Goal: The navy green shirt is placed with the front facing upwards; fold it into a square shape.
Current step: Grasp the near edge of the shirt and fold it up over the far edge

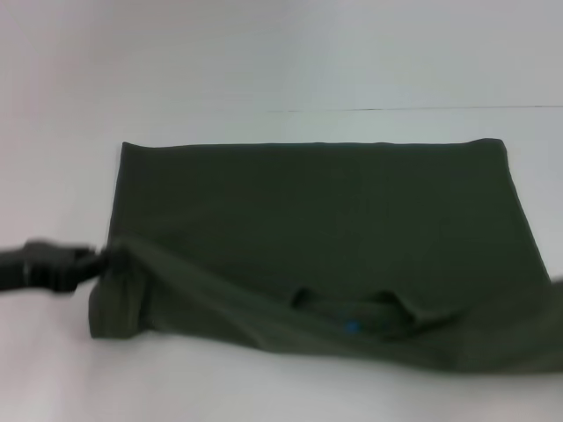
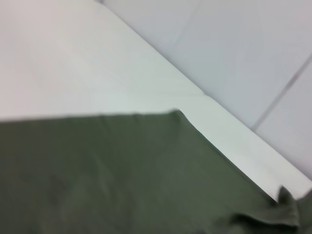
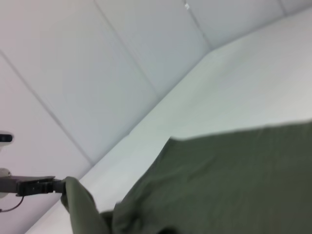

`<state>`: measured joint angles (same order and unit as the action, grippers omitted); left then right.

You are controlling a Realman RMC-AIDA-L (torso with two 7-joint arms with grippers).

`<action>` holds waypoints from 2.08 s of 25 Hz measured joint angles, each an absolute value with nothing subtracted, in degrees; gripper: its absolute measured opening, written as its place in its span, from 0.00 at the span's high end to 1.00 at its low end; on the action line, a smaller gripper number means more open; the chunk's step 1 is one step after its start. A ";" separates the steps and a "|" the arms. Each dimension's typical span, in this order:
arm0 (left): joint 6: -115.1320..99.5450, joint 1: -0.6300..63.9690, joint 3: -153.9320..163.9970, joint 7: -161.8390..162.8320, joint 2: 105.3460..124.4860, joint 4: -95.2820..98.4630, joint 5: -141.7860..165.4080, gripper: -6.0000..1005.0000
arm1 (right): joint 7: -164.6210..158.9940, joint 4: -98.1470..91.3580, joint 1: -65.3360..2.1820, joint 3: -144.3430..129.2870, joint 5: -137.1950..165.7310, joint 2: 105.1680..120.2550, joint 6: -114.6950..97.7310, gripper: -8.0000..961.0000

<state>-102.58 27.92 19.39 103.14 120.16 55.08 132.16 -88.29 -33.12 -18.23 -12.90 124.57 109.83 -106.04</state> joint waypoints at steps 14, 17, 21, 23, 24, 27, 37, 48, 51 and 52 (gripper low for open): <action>-67.75 42.96 24.32 103.30 119.44 44.66 131.97 0.98 | -88.23 -28.26 -33.59 -11.06 124.46 110.99 -76.99 0.83; -60.86 44.19 26.30 103.01 119.62 42.58 131.76 0.98 | -87.85 -26.95 -36.00 -11.58 124.42 111.72 -70.54 0.83; -55.90 45.01 29.49 102.95 119.95 41.27 131.71 0.98 | -87.04 -25.83 -38.87 -12.86 124.39 112.60 -64.83 0.82; -55.16 45.11 30.55 103.08 120.04 41.26 131.70 0.98 | -86.88 -25.82 -39.62 -13.27 124.38 112.82 -63.84 0.82; -54.85 45.11 30.81 103.18 120.06 41.35 131.70 0.98 | -86.90 -25.84 -39.94 -13.47 124.38 112.83 -63.53 0.82; -54.30 44.93 30.79 103.29 120.06 41.49 131.64 0.97 | -87.25 -26.07 -40.85 -13.66 124.36 112.65 -62.85 0.82; -50.93 44.80 30.50 103.36 120.08 41.52 131.56 0.94 | -87.72 -25.83 -44.17 -15.97 121.46 112.51 -56.76 0.81; -45.39 45.24 30.86 103.36 120.26 39.59 131.56 0.92 | -85.45 -23.47 -45.98 -17.03 121.37 113.45 -49.87 0.79; -45.11 45.38 30.90 103.29 120.25 39.27 131.56 0.91 | -85.43 -23.47 -46.03 -17.05 121.37 113.46 -49.65 0.79; -45.05 45.41 30.92 103.24 120.25 39.17 131.56 0.90 | -85.41 -23.46 -46.03 -17.05 121.37 113.46 -49.63 0.79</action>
